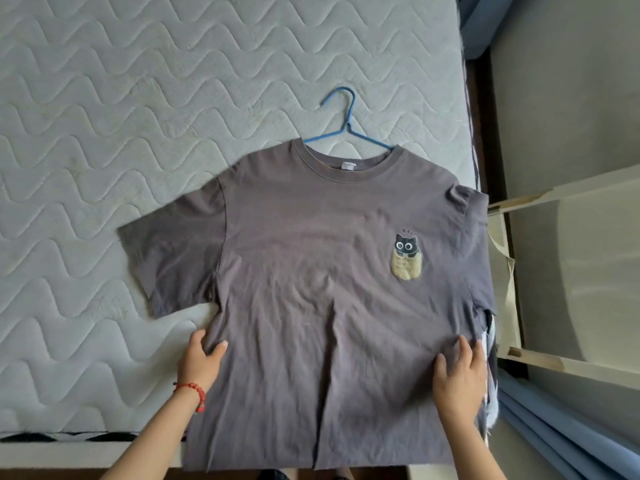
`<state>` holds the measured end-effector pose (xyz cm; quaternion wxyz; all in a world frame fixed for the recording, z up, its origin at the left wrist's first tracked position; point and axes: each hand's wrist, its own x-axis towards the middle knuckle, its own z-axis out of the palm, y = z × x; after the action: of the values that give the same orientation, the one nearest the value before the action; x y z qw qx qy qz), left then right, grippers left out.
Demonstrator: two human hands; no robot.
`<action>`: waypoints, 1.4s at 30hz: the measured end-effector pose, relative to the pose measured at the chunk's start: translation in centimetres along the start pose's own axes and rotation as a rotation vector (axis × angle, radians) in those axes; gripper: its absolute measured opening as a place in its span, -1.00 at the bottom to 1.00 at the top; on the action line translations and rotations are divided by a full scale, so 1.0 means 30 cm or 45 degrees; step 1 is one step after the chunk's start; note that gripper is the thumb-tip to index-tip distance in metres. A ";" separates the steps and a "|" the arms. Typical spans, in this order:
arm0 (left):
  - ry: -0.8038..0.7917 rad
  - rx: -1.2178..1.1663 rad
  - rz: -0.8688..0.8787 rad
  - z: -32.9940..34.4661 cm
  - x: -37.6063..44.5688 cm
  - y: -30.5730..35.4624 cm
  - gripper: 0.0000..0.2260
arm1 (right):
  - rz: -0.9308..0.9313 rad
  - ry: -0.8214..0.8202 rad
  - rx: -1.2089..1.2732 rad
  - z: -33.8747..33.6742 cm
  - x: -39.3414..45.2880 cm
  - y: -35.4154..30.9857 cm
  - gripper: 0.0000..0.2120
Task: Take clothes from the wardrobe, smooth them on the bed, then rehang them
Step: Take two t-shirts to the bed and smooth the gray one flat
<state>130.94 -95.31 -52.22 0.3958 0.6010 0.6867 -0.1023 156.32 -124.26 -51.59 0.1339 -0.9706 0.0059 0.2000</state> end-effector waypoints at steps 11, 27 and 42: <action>-0.101 0.014 -0.148 0.001 0.001 -0.047 -0.67 | 0.513 -0.046 0.058 -0.047 0.037 0.095 -0.65; -0.125 0.296 0.105 -0.115 -0.249 0.016 -0.72 | -0.074 -0.289 -0.097 -0.227 -0.077 -0.003 -0.51; -0.039 0.034 0.196 -0.473 -0.653 -0.268 -0.81 | -0.643 -0.683 -0.288 -0.279 -0.580 -0.341 -0.59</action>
<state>116.98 -103.21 -32.40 0.4049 0.6556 0.6309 -0.0901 144.21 -117.33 -34.76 0.0677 -0.8633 -0.2905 0.4071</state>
